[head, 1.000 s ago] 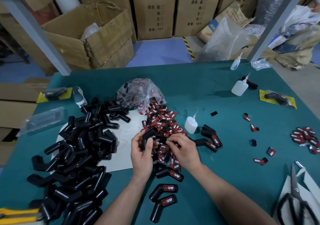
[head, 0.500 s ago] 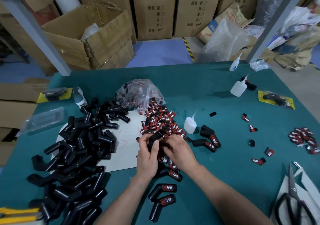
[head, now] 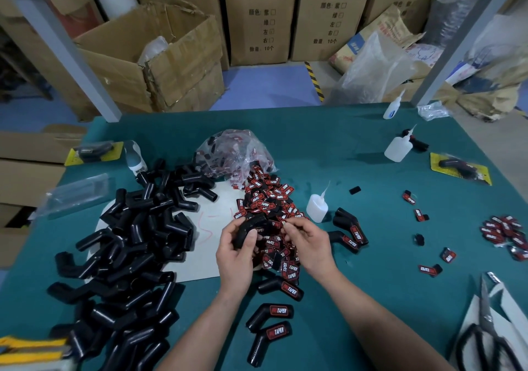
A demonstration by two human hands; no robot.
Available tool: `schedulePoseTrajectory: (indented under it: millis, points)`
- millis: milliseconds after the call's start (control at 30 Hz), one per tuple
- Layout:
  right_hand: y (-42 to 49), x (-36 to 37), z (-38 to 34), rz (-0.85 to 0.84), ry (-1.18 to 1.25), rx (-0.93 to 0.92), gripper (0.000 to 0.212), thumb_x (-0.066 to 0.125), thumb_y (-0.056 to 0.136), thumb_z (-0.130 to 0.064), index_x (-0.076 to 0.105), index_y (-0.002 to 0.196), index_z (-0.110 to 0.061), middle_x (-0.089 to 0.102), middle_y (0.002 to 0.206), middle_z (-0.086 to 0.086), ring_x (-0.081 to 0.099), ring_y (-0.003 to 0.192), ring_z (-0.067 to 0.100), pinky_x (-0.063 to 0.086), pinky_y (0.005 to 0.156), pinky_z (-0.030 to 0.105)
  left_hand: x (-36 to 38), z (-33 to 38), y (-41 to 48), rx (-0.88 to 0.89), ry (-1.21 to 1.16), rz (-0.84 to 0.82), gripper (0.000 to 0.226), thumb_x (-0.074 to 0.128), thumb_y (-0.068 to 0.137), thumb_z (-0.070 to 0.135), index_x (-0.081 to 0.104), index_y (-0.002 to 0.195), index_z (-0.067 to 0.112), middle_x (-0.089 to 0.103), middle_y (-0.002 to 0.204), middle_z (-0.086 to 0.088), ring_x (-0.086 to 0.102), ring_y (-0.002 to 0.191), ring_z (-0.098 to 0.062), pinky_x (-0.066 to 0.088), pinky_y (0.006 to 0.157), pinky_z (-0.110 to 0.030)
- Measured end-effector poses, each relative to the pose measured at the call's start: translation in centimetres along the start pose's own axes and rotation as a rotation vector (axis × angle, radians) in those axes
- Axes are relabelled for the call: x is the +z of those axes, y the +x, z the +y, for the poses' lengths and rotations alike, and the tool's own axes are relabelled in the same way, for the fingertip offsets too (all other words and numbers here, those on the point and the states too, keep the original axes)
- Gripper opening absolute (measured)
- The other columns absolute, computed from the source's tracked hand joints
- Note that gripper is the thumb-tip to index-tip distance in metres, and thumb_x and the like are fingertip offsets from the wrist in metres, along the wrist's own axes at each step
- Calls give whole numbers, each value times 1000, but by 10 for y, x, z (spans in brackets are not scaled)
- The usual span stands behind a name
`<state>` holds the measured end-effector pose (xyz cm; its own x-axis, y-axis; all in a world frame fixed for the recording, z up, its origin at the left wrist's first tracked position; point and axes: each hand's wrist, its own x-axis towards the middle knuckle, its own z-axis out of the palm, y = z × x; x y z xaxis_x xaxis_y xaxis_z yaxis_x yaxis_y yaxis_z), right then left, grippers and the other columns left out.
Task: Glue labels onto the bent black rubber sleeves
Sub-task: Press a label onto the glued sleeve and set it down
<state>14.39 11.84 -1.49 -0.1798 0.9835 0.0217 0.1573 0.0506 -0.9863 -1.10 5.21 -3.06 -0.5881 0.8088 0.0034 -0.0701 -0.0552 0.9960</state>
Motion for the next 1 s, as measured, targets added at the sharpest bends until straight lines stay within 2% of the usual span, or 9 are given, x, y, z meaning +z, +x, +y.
schedulePoseTrajectory:
  millis: [167, 367, 500, 567, 633, 733, 800, 900, 1000]
  points:
    - [-1, -1, -2, -54, 95, -1, 32, 67, 96, -5, 75, 108, -33, 71, 102, -4, 68, 91, 15, 55, 88, 26, 2, 2, -1, 10, -51, 55, 36, 77, 86, 26, 76, 115, 46, 76, 122, 1, 69, 119, -26, 54, 103, -34]
    - [2, 0, -1, 5, 129, 74, 18, 70, 94, -7, 75, 100, -24, 75, 98, -7, 68, 91, 7, 51, 85, 22, 2, 5, 0, -20, -173, 80, 35, 77, 85, 18, 76, 114, 38, 79, 105, -8, 77, 87, -21, 60, 82, -23]
    - [0, 3, 0, -56, 170, 78, 35, 66, 93, 4, 66, 120, -17, 66, 92, -11, 61, 87, 5, 52, 85, 21, 1, 1, -2, 8, -82, 66, 31, 79, 84, 27, 76, 111, 43, 79, 107, -1, 76, 99, -21, 59, 87, -24]
    - [0, 3, 0, -92, 48, 3, 42, 61, 94, 7, 65, 124, -22, 60, 96, -8, 58, 86, 5, 50, 83, 19, -1, -2, -2, 48, -31, 45, 31, 81, 86, 30, 76, 112, 43, 77, 112, 1, 73, 106, -20, 58, 93, -25]
    - [1, 1, 1, -104, -103, -88, 42, 60, 94, 6, 71, 112, -30, 57, 100, -3, 58, 85, 9, 49, 77, 18, 0, -1, -3, 71, -24, 38, 30, 83, 86, 32, 75, 114, 42, 76, 114, -1, 72, 108, -20, 56, 94, -24]
    - [0, 1, 1, -79, -75, -101, 40, 62, 92, 8, 74, 96, -29, 56, 100, 0, 57, 85, 4, 47, 74, 16, 2, 2, -5, 141, 8, 49, 31, 79, 84, 42, 74, 114, 46, 75, 115, 2, 71, 108, -16, 54, 95, -21]
    - [0, 2, 1, -71, -2, -82, 36, 63, 90, 10, 75, 92, -23, 55, 101, 3, 58, 88, 1, 47, 77, 15, 3, 2, -6, 167, 13, 54, 30, 77, 84, 45, 73, 114, 47, 75, 115, 4, 71, 108, -16, 54, 96, -23]
    - [0, 3, 3, -73, 25, -78, 29, 65, 90, 10, 75, 92, -17, 59, 102, 2, 61, 93, 4, 48, 79, 16, 1, -2, -7, 151, -17, 64, 36, 79, 83, 57, 73, 116, 45, 76, 115, -3, 73, 108, -29, 57, 98, -34]
    - [-1, 2, 4, -59, 8, -100, 32, 67, 90, 4, 75, 93, -27, 67, 100, -9, 64, 97, 9, 48, 81, 16, 1, -5, -7, 150, -16, 78, 42, 80, 80, 63, 73, 117, 44, 76, 115, -6, 72, 108, -34, 57, 99, -40]
